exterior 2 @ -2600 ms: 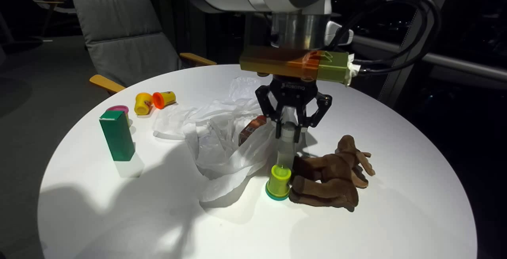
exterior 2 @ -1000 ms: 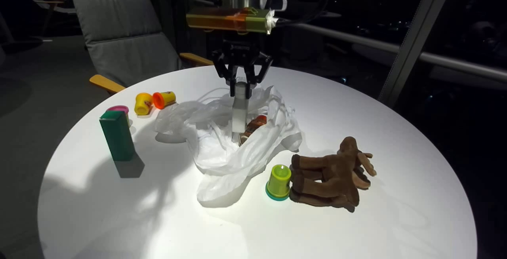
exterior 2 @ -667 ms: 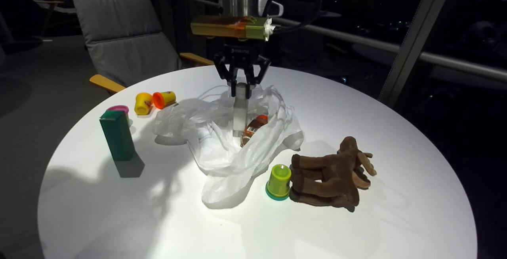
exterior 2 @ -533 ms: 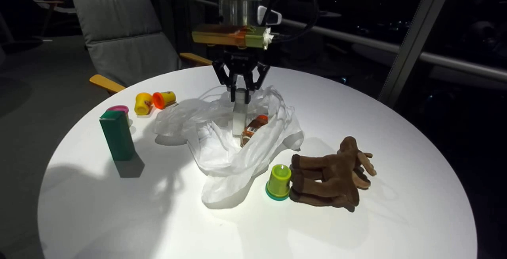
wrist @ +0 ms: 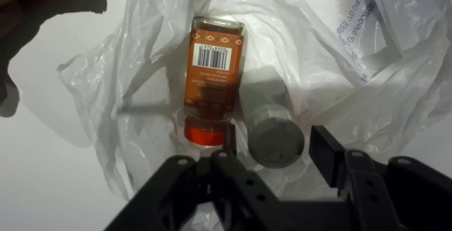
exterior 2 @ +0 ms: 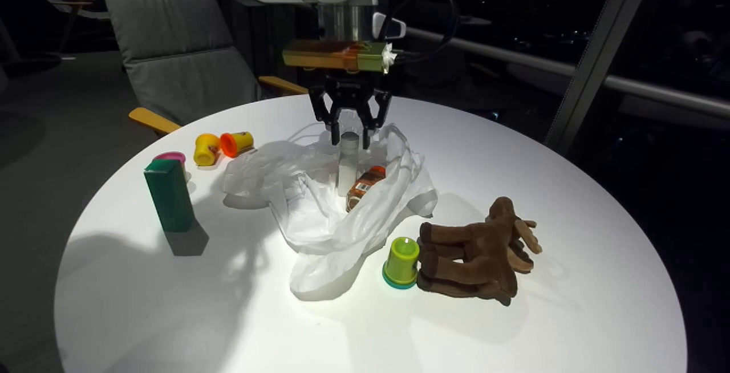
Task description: Put the objects inside the plastic
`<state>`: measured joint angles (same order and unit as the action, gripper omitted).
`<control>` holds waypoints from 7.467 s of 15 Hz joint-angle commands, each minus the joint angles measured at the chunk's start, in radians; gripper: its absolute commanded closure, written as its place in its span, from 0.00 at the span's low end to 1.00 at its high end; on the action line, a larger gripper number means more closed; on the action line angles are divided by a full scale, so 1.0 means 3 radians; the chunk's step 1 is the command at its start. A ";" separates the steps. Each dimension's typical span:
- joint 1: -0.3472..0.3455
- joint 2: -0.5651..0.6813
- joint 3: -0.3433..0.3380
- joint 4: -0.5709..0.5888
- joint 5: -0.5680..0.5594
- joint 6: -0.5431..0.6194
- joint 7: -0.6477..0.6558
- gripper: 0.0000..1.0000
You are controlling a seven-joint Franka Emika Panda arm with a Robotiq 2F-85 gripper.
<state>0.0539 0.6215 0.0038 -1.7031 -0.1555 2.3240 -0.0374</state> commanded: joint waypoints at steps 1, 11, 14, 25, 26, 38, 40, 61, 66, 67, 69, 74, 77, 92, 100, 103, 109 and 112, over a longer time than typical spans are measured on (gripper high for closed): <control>0.0034 -0.0234 -0.0113 -0.0052 -0.0125 -0.0104 0.0046 0.10; -0.0392 -0.0594 -0.0510 -0.0549 -0.0274 0.0178 -0.0014 0.00; -0.0576 -0.0431 -0.0543 -0.0544 -0.0197 0.0322 -0.0065 0.00; -0.0830 0.0209 -0.0476 -0.0122 0.0100 0.0616 -0.0077 0.00; -0.0844 0.0264 -0.0462 -0.0075 0.0139 0.0594 -0.0080 0.00; -0.0823 0.0588 -0.0524 0.0215 0.0187 0.0475 -0.0003 0.66; -0.0803 0.0526 -0.0565 0.0202 0.0177 0.0472 0.0062 0.80; -0.0403 -0.1414 0.0080 -0.0987 0.0619 -0.0124 -0.0629 0.94; -0.0354 -0.1405 0.0235 -0.1170 0.0861 -0.0284 -0.1088 0.94; -0.0360 -0.1369 0.0260 -0.1190 0.0919 -0.0273 -0.1210 0.94; -0.0381 -0.1290 0.0316 -0.1197 0.1079 -0.0363 -0.1480 0.94; -0.0417 -0.1058 0.0390 -0.1085 0.1384 -0.0752 -0.2000 0.94; -0.0383 -0.0876 0.0363 -0.0980 0.1378 -0.0853 -0.2045 0.94; -0.0418 -0.0021 0.0272 -0.0043 0.0895 -0.0300 -0.1696 0.93; -0.0427 0.0138 0.0267 -0.0045 0.0603 0.0163 -0.1737 0.94; -0.0372 0.0184 0.0203 -0.0070 0.0389 0.0373 -0.1663 0.93; -0.0432 0.0164 0.0267 -0.0211 0.0194 0.0324 -0.1698 0.92; -0.0418 0.0107 0.0251 -0.0301 0.0127 0.0318 -0.1721 0.91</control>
<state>-0.0655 0.6775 0.0757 -1.7543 -0.0836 2.4235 -0.5513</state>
